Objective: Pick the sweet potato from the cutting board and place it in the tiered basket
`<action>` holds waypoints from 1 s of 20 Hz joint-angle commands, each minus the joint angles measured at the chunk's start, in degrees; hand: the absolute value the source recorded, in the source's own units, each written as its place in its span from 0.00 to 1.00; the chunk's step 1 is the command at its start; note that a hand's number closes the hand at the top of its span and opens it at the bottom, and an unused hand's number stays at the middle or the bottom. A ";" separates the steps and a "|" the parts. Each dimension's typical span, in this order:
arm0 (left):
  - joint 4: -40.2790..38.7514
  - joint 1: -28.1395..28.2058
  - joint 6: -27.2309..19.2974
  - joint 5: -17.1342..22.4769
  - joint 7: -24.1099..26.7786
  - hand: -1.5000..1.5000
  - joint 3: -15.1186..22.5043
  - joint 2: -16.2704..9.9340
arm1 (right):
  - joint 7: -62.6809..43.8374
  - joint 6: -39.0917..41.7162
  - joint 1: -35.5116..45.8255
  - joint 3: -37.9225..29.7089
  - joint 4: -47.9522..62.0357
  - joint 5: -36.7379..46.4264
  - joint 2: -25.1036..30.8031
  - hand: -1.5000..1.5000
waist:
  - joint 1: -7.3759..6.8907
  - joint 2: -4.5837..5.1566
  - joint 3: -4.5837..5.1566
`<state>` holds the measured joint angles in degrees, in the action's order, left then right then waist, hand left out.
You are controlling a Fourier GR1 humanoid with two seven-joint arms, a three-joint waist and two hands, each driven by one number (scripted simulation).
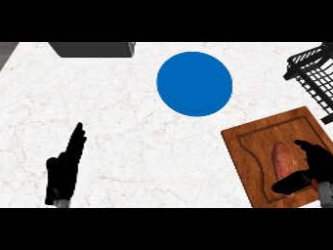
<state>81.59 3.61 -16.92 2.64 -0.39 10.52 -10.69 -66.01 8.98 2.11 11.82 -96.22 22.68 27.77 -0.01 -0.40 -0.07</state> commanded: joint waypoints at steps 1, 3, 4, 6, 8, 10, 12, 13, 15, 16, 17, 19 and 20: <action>3.39 3.74 0.12 -0.27 -2.63 0.50 0.87 -0.20 | -9.79 0.38 2.11 1.13 1.79 2.10 -4.17 1.00 | -0.51 0.35 0.07; -3.82 0.13 1.73 0.63 0.25 0.50 -1.42 0.09 | -3.86 -1.88 -2.65 2.19 1.78 5.42 -3.96 1.00 | 0.21 0.40 0.09; -1.75 0.32 1.33 0.15 -1.35 0.50 -0.67 0.51 | -5.48 3.20 3.27 -0.36 3.87 2.51 -3.13 1.00 | -0.19 0.43 0.09; -1.26 0.82 2.08 0.39 -1.11 0.50 -2.22 -1.02 | 3.08 -0.79 -1.69 -0.15 6.73 5.05 -3.58 1.00 | -0.03 0.41 0.06; -1.18 0.70 -0.30 -2.30 -0.41 0.50 0.79 2.55 | 3.63 -1.11 0.88 1.43 9.00 8.70 -5.15 1.00 | -0.14 0.43 0.06; -0.80 1.24 1.54 -0.91 -1.51 0.50 -0.21 1.26 | 6.13 0.81 2.34 1.41 10.88 10.35 -2.57 1.00 | -0.22 0.44 0.06; -2.35 2.38 4.12 1.02 1.78 0.50 -3.18 -0.86 | 4.11 -0.27 0.30 3.29 6.35 14.05 -3.04 1.00 | -0.03 0.36 0.09; -1.76 1.33 1.55 -1.16 -0.28 0.50 -1.26 1.64 | 6.98 -1.05 4.32 2.33 11.91 14.90 -4.53 1.00 | -0.25 0.43 0.07; -5.87 -1.89 2.41 -1.06 -0.34 0.50 -2.40 1.52 | 6.90 0.66 5.66 -0.37 10.97 14.69 -2.20 1.00 | 0.06 0.45 0.08; -1.04 -1.63 1.10 -2.01 -4.41 0.50 -1.34 1.72 | 7.25 -5.84 2.82 1.30 10.47 18.34 -5.83 1.00 | 0.04 0.38 0.06; -1.04 2.07 3.48 -0.27 -0.37 0.50 -2.62 0.03 | 5.64 -4.00 4.16 -2.21 8.78 16.81 -3.23 1.00 | -0.03 0.35 0.08; -0.72 3.13 1.37 -1.83 1.22 0.50 -1.01 2.13 | 6.52 -5.64 -0.34 -6.19 5.76 15.83 -0.38 1.00 | 0.57 0.22 0.09; 0.69 0.04 1.95 -0.39 -5.24 0.50 -3.20 -0.15 | 7.36 -3.62 -1.20 -10.11 3.75 13.09 3.07 1.00 | 1.27 0.11 0.07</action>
<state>82.13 3.98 -15.10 1.48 -1.21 8.64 -9.76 -57.69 6.27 4.03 8.00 -88.80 37.04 26.36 0.29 -0.53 -0.11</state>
